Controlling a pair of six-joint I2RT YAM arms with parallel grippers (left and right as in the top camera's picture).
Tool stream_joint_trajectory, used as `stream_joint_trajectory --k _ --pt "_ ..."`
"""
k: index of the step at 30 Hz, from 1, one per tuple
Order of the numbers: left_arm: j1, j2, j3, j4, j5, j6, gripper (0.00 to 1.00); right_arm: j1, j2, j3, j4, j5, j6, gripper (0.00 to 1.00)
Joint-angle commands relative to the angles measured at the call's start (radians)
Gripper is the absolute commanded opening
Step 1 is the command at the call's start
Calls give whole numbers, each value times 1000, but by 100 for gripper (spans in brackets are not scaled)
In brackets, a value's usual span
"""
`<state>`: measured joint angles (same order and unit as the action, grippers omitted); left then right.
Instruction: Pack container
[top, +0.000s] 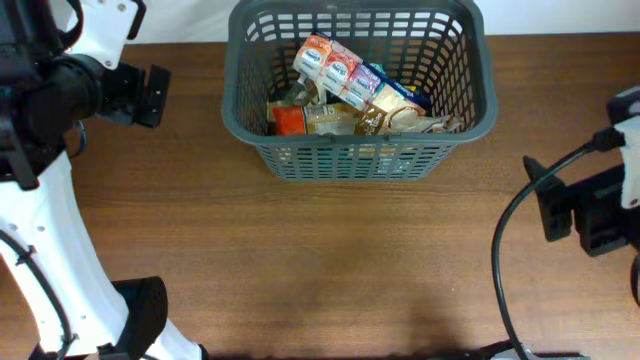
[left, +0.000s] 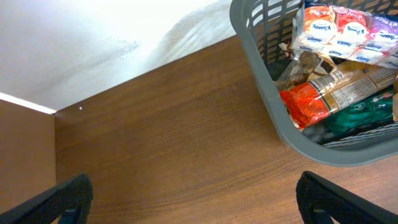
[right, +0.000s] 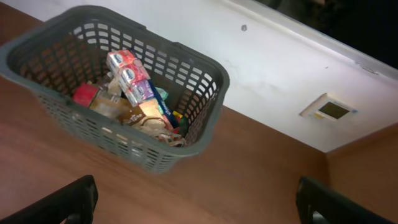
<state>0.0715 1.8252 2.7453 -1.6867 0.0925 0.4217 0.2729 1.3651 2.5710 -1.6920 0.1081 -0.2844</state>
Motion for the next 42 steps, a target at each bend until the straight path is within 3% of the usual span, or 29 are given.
stream_joint_trajectory --k 1,7,10,14,21,29,35,42 --pt "3 -2 1 0 -4 -10 99 7 22 -3 -6 47 8 99" --pt "3 -2 1 0 -4 -10 99 -53 -39 -81 34 23 2 99" --pt "3 -2 1 0 -4 -10 99 -100 -154 -270 169 5 1 99" --pt "3 -2 1 0 -4 -10 99 -141 -396 -716 532 8 1 99" --pt "3 -2 1 0 -4 -10 99 -163 -700 -1320 784 7 2 99" --pt "3 -2 1 0 -4 -10 99 -211 -952 -1863 1088 -148 5 99" --pt "3 -2 1 0 -4 -10 99 -237 -1131 -2137 1178 -185 5 99" --pt "3 -2 1 0 -4 -10 99 -260 -1298 -2331 1240 -184 5 99"
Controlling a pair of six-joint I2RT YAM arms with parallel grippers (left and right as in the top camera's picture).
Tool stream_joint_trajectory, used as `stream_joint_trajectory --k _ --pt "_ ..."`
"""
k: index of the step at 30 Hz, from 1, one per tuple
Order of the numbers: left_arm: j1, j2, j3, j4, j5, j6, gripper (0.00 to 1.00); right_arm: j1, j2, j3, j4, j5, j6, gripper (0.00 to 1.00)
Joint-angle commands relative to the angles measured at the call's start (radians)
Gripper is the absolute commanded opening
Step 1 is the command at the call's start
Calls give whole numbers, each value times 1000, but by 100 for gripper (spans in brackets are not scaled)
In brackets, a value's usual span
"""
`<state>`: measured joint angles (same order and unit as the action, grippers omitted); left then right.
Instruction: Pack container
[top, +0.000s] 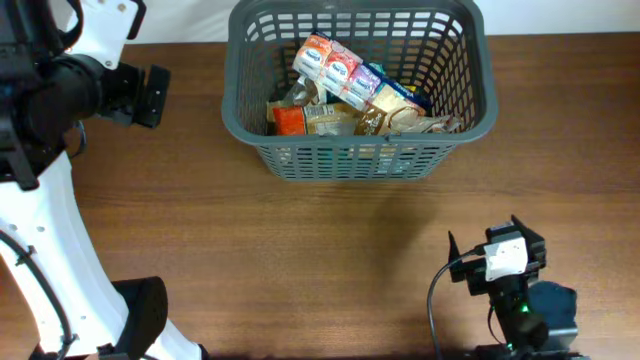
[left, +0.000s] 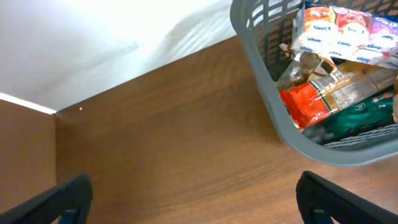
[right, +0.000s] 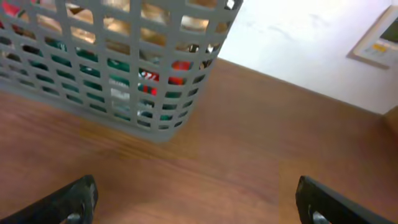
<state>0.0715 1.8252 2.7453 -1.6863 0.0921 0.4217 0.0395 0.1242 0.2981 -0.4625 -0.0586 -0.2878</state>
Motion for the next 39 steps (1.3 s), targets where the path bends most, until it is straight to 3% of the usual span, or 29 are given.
stream_joint_trajectory --k 1,11,39 --pt "3 -2 1 -1 -3 -10 99 -37 -69 -72 10 -18 9 99" --pt "3 -2 1 0 -3 -10 99 -85 -121 -171 19 -17 8 99" --pt "3 -2 1 0 -3 -10 99 -86 -121 -172 29 -17 8 99"
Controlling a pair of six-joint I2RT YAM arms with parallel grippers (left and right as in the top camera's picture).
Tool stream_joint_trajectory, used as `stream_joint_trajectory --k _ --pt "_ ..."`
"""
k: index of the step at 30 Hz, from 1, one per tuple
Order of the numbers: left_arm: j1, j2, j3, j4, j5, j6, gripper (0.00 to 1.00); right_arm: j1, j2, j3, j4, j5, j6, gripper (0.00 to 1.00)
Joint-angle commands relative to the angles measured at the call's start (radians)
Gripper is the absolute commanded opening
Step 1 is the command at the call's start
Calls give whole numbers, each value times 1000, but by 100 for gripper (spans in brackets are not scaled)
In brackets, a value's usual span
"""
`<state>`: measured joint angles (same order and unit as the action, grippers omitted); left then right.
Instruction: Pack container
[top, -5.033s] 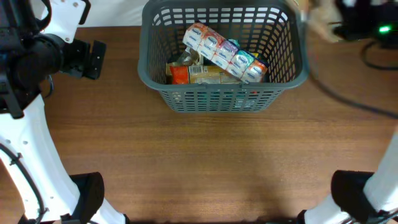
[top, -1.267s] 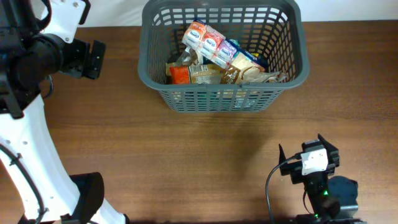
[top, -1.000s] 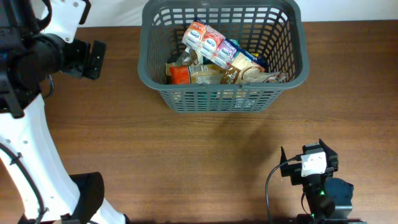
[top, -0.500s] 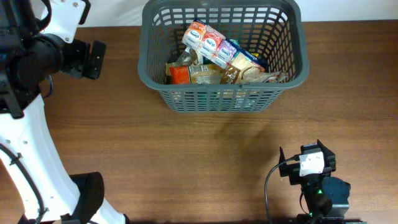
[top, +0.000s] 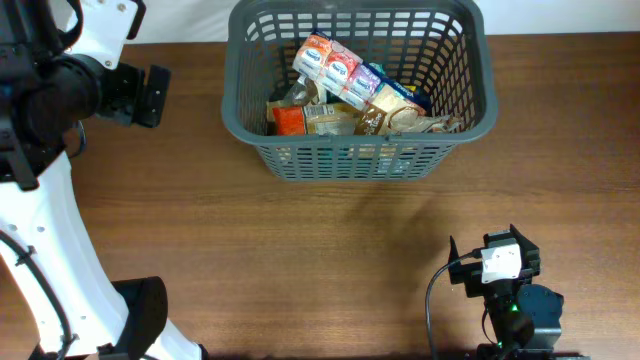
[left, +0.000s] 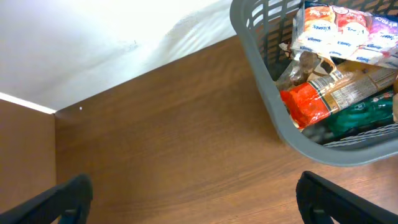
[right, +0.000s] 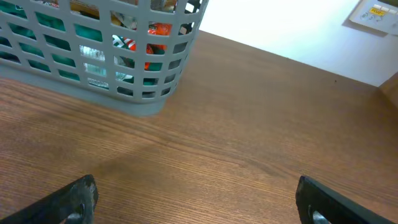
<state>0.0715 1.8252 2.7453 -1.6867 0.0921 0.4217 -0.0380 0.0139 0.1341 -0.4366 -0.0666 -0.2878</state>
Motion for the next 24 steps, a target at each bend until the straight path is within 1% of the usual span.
stream_joint_trajectory --k 1,6,8,11,12,13,16,24 --pt "3 0 1 0 -3 -10 99 -8 -11 -8 3 -9 8 99" --pt "3 -9 -2 0 -3 -10 99 -8 -11 -8 3 -9 8 99" --pt "3 -44 -37 0 -3 -10 99 -8 -11 -8 3 -9 8 99" --pt "3 -135 -155 0 -3 -10 99 -8 -11 -8 3 -9 8 99" --pt "3 -171 -209 2 -4 -9 99 -8 -11 -8 3 -9 8 99" --pt "3 -229 -297 40 -8 0 99 -8 -11 -8 3 -9 8 99" --pt "3 -365 -504 219 -11 2 99 -8 -11 -8 3 -9 8 99" --pt "-28 -796 -1135 892 -11 2 99 -8 -11 -8 3 -9 8 99"
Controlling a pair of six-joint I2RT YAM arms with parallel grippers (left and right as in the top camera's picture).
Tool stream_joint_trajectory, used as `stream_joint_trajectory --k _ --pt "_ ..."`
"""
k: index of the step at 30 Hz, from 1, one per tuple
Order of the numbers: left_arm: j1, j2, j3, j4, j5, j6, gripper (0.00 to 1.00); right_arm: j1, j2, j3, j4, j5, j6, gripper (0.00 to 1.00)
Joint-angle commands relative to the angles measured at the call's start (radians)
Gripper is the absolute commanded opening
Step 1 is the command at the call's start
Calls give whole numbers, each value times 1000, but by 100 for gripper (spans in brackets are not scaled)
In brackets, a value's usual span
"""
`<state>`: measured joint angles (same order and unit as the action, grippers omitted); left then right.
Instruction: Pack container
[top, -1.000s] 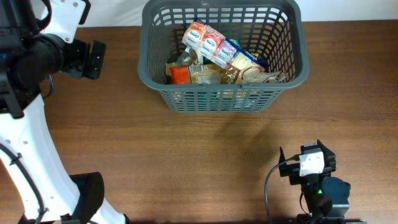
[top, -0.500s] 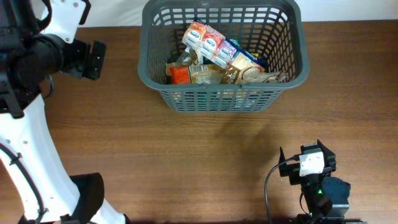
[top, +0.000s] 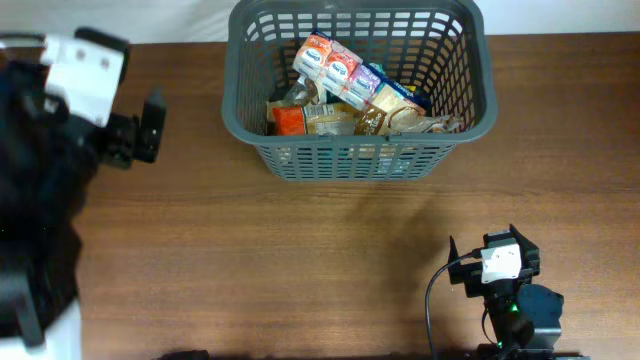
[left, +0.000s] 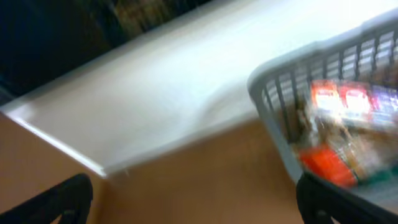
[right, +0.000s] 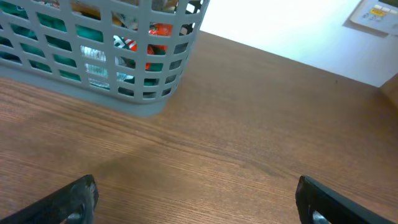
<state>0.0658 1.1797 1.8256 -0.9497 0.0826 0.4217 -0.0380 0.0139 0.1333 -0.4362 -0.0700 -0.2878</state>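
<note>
The grey plastic basket (top: 360, 158) stands at the table's back middle, holding several snack packs: a pink and purple multipack (top: 335, 65), an orange pack (top: 288, 120) and tan packets. My left gripper (top: 150, 125) is left of the basket, open and empty; its wrist view is blurred, with the basket (left: 273, 118) at the right. My right gripper (top: 485, 250) sits low at the front right, open and empty, facing the basket (right: 93, 62) across bare wood.
The brown wooden table (top: 300, 250) carries nothing else in view. A white wall (right: 280, 25) runs behind the basket, with a small wall plate (right: 373, 12) on it. The right arm's black cable (top: 435, 300) loops at the front edge.
The left arm has moved: its body now fills the left side of the overhead view, and its wrist view is blurred and shows more wall. The right arm and the basket are unchanged.
At first the right arm was at the right edge, looking down into the basket, and the left gripper waited open beside the basket. The right arm then stood low at the front right and stayed there. Only now has the left arm shifted.
</note>
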Motion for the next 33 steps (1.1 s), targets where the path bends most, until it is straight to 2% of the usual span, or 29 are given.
stream_joint_trajectory --k 1,3,6,15,25,30,33 --pt "-29 -197 -281 216 -1 2 99 -8 -11 -7 3 -5 8 99" --pt "-58 -354 -504 409 -1 2 99 -8 -11 -7 3 -5 8 99" --pt "-95 -478 -692 540 -2 2 99 -8 -11 -7 3 -5 8 99" --pt "-137 -775 -1170 813 -1 2 99 -8 -11 -7 3 -5 8 99" --pt "-137 -1063 -1613 987 -1 2 99 -8 -11 -7 3 -5 8 99" --pt "-138 -1178 -1754 1014 1 2 99 -8 -11 -7 3 -5 8 99" --pt "-137 -1175 -1794 1023 7 1 99 -8 -11 -7 3 -5 8 99"
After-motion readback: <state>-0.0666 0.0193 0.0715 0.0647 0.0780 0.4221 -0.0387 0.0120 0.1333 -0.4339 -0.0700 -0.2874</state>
